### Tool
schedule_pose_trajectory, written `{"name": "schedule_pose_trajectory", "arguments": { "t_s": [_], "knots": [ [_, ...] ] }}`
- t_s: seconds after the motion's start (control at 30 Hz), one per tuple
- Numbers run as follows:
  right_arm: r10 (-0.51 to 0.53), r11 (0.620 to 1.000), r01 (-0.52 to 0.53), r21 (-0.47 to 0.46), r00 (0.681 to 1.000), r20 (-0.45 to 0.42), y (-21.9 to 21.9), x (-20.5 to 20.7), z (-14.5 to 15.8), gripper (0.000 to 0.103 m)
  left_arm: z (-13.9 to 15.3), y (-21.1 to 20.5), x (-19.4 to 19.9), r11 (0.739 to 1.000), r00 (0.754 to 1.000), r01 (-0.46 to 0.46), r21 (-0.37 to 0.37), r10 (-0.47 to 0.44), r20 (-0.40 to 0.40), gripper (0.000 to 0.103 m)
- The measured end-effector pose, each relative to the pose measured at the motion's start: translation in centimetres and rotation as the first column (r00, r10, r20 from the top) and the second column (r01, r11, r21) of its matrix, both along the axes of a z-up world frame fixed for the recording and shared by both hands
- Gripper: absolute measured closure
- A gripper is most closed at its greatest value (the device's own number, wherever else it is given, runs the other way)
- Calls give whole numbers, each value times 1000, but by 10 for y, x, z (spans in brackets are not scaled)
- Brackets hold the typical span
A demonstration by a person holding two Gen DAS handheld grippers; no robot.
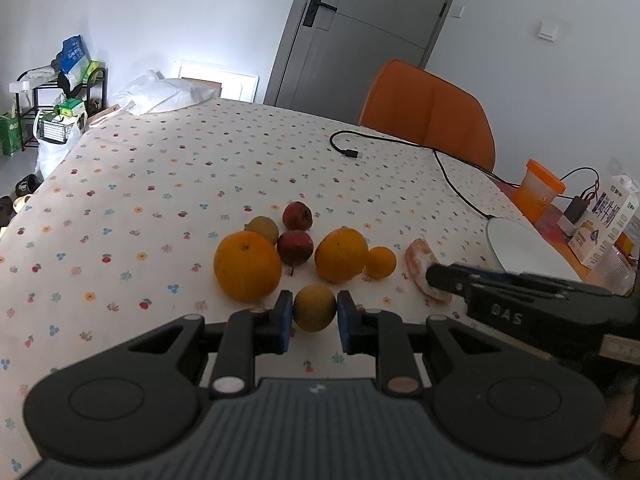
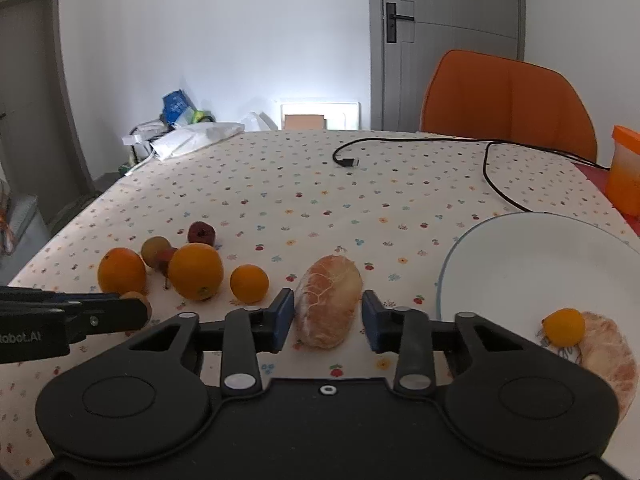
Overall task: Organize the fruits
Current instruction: 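Grasp the peeled mandarin with the right tool while the left tool grasps the small greenish fruit, then carry the peeled mandarin and the greenish fruit over the white plate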
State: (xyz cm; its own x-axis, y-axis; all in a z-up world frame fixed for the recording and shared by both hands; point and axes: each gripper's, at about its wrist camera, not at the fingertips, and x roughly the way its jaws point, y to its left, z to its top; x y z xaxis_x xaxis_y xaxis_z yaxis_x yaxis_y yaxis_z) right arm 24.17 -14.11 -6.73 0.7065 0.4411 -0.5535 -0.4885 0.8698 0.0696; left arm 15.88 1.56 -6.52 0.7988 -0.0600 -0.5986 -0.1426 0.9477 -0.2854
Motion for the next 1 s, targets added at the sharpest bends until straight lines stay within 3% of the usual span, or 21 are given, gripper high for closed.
{"name": "schedule_pose_trajectory", "arguments": {
  "t_s": [0.03, 0.47, 0.5, 0.63, 0.93, 1.0],
  "knots": [
    [26, 1000, -26, 18, 1000, -11, -3, 0, 1, 87, 0, 0, 0, 1000, 1000, -1, 2, 1, 0, 81],
    [153, 986, -149, 69, 987, -48, -13, -28, 3, 87, 1, -1, -3, 1000, 1000, -15, 27, 15, 1, 81],
    [157, 985, -151, 85, 985, -67, -15, -29, 4, 86, 0, 0, -3, 1000, 1000, -15, 27, 15, 1, 81],
    [149, 987, -146, 67, 988, -37, -10, -33, 9, 51, 0, 2, -2, 999, 1000, -20, 27, 20, -1, 81],
    [133, 990, -129, 53, 989, -65, 6, -16, -7, 51, 1, 9, -2, 999, 1000, -28, 26, 28, -2, 81],
    [135, 990, -132, 52, 990, -44, 6, -17, -10, 57, 1, 8, -2, 999, 1000, -27, 27, 27, -2, 81]
  ]
}}
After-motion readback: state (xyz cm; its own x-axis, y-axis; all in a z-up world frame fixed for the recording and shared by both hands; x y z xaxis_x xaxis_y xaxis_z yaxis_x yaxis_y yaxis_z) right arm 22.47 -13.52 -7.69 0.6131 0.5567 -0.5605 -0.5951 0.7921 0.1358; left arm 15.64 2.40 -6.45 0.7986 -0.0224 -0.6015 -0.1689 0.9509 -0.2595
